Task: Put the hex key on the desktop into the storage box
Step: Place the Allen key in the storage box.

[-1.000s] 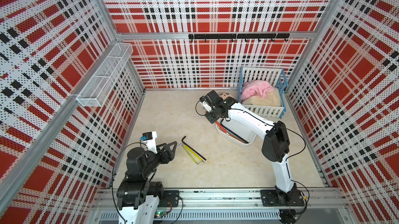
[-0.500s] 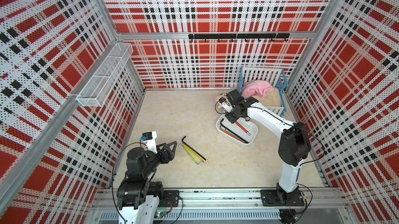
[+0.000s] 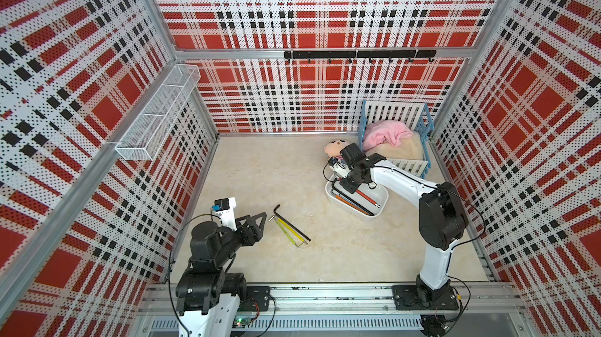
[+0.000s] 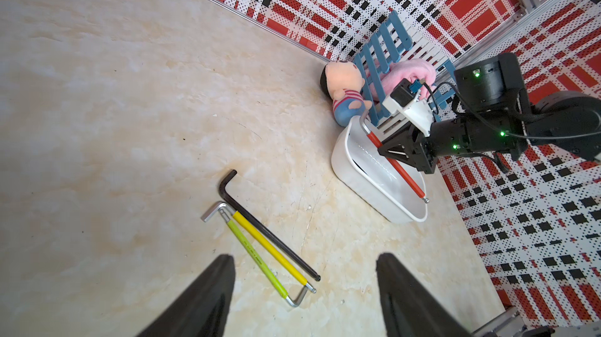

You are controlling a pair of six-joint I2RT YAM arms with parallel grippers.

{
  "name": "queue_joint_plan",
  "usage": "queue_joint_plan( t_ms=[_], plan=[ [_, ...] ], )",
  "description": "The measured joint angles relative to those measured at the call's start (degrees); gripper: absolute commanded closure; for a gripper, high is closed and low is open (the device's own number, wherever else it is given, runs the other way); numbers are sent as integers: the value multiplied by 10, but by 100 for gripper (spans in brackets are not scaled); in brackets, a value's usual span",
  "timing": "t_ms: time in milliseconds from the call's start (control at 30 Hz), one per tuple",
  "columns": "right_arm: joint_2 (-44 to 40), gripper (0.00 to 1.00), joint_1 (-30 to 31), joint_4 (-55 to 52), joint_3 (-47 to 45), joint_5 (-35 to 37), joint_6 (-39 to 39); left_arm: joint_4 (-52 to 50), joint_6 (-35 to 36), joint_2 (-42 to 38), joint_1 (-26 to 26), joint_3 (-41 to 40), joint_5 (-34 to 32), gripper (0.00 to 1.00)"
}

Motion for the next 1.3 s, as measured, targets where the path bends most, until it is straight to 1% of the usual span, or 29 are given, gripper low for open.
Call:
queue_joint_plan(
  t_ms=[367, 800, 1067, 1100, 1167, 1200, 1233, 1300],
  plan=[
    [22, 100, 3, 14, -1, -7, -2, 0, 0, 0, 1, 0, 0, 26],
    [26, 100, 14, 31, -45, -8, 4, 0, 0, 0, 9, 0, 0, 26],
    [51, 100, 15, 38, -42, -3, 15, 0, 0, 0, 11, 0, 0, 26],
    [54, 96, 15, 36, -39, -3, 17, 0, 0, 0, 11, 0, 0, 26],
    [57, 81, 15, 30, -33, -2, 23, 0, 0, 0, 11, 0, 0, 26],
    [59, 75, 15, 28, -31, -1, 26, 0, 0, 0, 11, 0, 0, 26],
    [59, 71, 15, 27, -28, -1, 30, 0, 0, 0, 11, 0, 0, 26],
    [59, 67, 15, 27, -23, 1, 35, 0, 0, 0, 11, 0, 0, 26]
  ],
)
